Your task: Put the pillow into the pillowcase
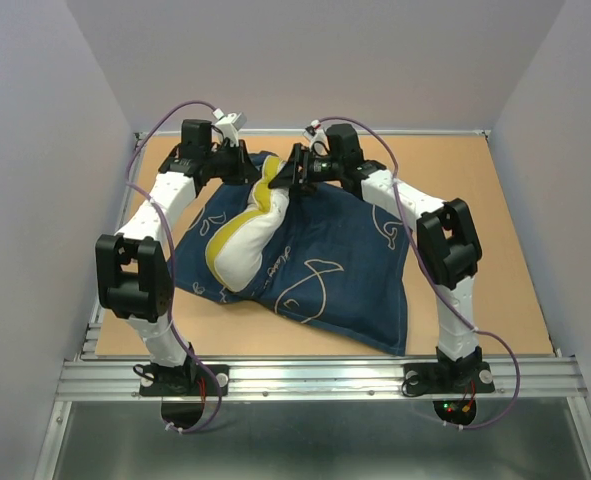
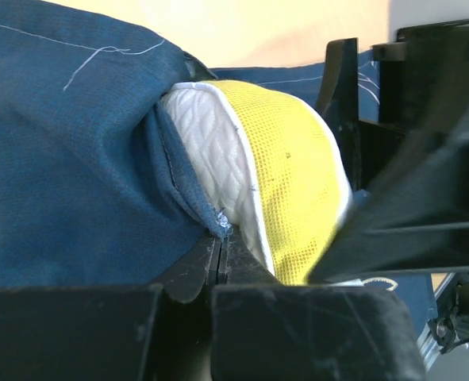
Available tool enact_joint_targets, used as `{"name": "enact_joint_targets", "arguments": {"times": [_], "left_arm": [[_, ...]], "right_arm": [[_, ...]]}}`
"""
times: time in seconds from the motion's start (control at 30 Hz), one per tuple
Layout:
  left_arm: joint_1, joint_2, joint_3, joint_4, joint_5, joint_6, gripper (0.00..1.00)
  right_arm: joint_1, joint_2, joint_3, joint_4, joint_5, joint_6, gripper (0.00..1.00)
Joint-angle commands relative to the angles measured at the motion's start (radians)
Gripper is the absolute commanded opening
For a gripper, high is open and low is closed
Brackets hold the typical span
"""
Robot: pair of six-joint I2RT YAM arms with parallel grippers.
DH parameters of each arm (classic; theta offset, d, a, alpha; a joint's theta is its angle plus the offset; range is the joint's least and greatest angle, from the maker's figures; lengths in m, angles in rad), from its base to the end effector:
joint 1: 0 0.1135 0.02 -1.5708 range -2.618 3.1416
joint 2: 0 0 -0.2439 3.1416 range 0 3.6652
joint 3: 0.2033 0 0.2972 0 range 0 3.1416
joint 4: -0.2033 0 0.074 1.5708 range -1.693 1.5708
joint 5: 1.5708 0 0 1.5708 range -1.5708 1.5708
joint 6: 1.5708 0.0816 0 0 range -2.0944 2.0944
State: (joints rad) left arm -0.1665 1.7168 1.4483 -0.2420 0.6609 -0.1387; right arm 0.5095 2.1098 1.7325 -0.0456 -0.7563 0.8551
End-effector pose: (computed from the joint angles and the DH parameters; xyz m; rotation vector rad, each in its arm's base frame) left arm 0.4580 -0.1278 0.2678 0.4376 2.0300 -0.8717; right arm 0.4611 0.3218 0.2166 -0.1773 2.2501 1.5653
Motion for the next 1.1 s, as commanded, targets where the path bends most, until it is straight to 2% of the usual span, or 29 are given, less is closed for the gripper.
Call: {"name": "enact_joint_targets", "arguments": {"times": [0.0, 0.07, 0.1, 0.13, 0.17, 0.2, 0.37, 0.6, 0.7, 0.77, 0.87, 0.9, 0.93, 1.07], "left_arm": [[-0.037, -0.075, 0.012, 0.018, 0.071, 0.004, 0.00], [-0.041, -0.075, 0.030, 0.021, 0.078, -0.006, 0.00], [-0.041, -0.075, 0.037, 0.020, 0.082, -0.013, 0.00], [-0.041, -0.075, 0.043, 0.018, 0.085, -0.015, 0.00], [-0.041, -0.075, 0.047, 0.018, 0.091, -0.018, 0.00], [-0.041, -0.075, 0.058, 0.017, 0.098, -0.022, 0.00], [-0.039, -0.086, 0.086, 0.000, 0.143, -0.058, 0.00], [-0.039, -0.089, 0.147, -0.054, 0.201, -0.081, 0.00], [-0.041, -0.077, 0.170, -0.130, 0.197, -0.035, 0.00], [-0.039, -0.054, 0.179, -0.242, 0.175, 0.051, 0.00], [-0.033, -0.052, 0.147, -0.338, 0.128, 0.142, 0.00], [-0.031, -0.059, 0.109, -0.347, 0.099, 0.177, 0.00], [-0.022, -0.068, 0.092, -0.356, 0.089, 0.191, 0.00], [0.021, -0.056, 0.044, -0.349, 0.059, 0.206, 0.00]], "right_arm": [[0.041, 0.055, 0.033, -0.066, 0.193, -0.124, 0.48], [0.075, 0.094, 0.013, -0.111, 0.234, -0.174, 0.30], [0.081, 0.123, -0.023, -0.115, 0.271, -0.198, 0.16], [0.092, 0.137, -0.037, -0.119, 0.288, -0.208, 0.07], [0.095, 0.153, -0.051, -0.120, 0.302, -0.215, 0.01], [0.096, 0.168, -0.068, -0.122, 0.310, -0.228, 0.00], [0.096, 0.269, -0.036, -0.125, 0.345, -0.251, 0.01], [0.136, 0.392, 0.139, -0.221, 0.377, -0.310, 0.03], [0.150, 0.429, 0.200, -0.258, 0.391, -0.317, 0.05], [0.146, 0.427, 0.219, -0.264, 0.390, -0.312, 0.07], [0.121, 0.383, 0.257, -0.258, 0.324, -0.286, 0.27], [0.115, 0.363, 0.268, -0.255, 0.315, -0.277, 0.44], [0.101, 0.346, 0.300, -0.243, 0.278, -0.280, 0.48], [0.092, 0.257, 0.374, -0.212, 0.141, -0.340, 0.48]]}}
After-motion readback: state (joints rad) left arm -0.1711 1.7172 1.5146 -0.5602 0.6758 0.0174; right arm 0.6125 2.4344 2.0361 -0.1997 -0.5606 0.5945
